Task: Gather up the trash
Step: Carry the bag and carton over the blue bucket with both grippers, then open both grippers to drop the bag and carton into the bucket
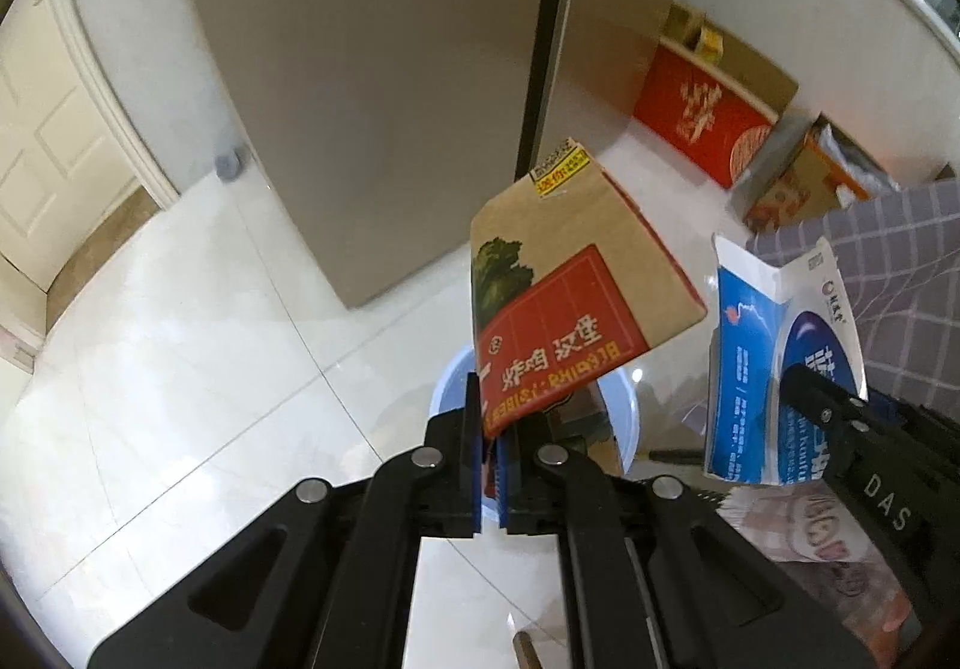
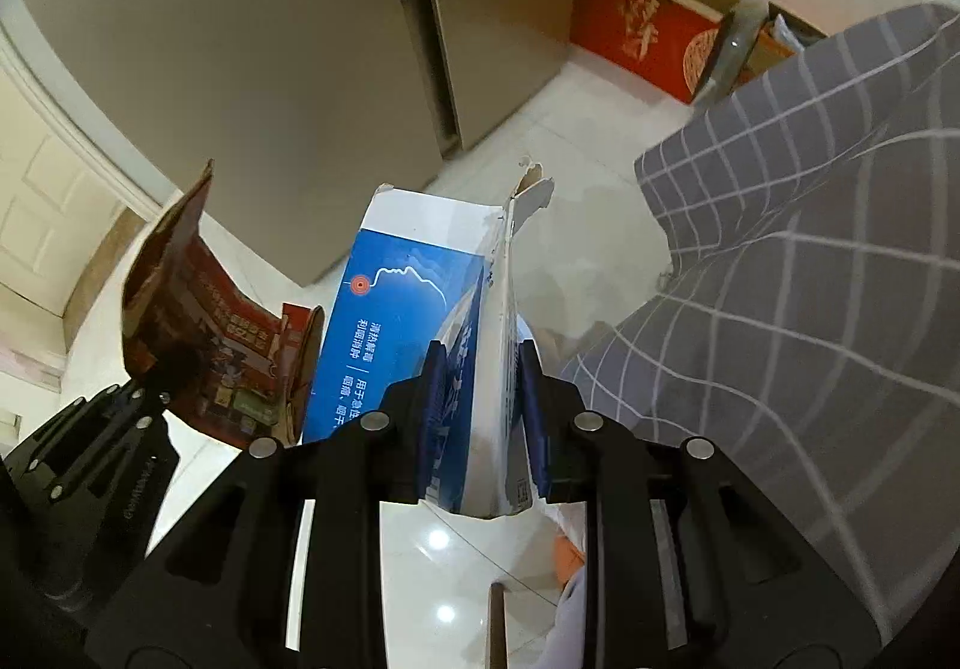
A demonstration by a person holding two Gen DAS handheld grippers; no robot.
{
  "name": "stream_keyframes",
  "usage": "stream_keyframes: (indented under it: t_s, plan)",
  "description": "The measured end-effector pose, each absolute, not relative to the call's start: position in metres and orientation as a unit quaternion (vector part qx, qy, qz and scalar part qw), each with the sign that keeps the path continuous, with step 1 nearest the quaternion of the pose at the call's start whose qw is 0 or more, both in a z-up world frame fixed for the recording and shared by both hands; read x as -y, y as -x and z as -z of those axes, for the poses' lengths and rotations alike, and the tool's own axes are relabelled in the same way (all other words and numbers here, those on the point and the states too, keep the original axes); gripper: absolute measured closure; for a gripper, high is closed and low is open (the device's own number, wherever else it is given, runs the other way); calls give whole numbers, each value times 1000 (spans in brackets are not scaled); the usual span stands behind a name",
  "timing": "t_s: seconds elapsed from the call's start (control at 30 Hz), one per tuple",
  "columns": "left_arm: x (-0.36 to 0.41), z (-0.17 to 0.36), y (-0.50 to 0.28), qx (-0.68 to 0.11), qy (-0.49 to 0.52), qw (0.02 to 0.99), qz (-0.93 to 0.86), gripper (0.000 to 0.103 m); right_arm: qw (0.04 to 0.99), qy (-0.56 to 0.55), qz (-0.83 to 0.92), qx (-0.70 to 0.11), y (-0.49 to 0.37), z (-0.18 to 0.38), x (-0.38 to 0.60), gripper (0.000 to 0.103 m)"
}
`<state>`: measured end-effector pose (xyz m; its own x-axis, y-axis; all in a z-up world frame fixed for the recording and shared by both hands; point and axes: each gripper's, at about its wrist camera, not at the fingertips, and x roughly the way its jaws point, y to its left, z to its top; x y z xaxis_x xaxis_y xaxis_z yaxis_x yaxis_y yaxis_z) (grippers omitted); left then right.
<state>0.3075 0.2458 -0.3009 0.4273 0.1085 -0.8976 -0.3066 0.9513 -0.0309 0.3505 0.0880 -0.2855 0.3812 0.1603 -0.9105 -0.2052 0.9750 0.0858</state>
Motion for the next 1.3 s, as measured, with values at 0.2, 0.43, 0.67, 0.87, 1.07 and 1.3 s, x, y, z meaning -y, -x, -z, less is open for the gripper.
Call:
stream_keyframes:
  t_s: [0.2, 0.43, 0.67, 0.87, 1.07, 1.3]
  plan:
    - [-240, 333, -329, -542, 74, 829, -114, 83, 816, 13, -89, -571, -362, 318, -83, 79]
    - [-249, 346, -332, -549, 68, 825, -116, 68, 809, 8, -82, -582, -374, 331, -78, 79]
    - [-274, 338, -312, -544, 80, 824, -139, 68, 792, 19, -128, -597, -381, 343, -104, 61]
    - [-284, 332, -300, -538, 86, 824, -155, 68, 796, 72, -124, -588, -376, 344, -123, 25]
    - [-287, 330, -294, -537, 83, 823, -166, 68, 790, 55, -132, -597, -369, 347, -119, 25]
    - [-284, 322, -289, -535, 85, 824, -162, 68, 791, 55, -133, -595, -362, 340, -119, 25]
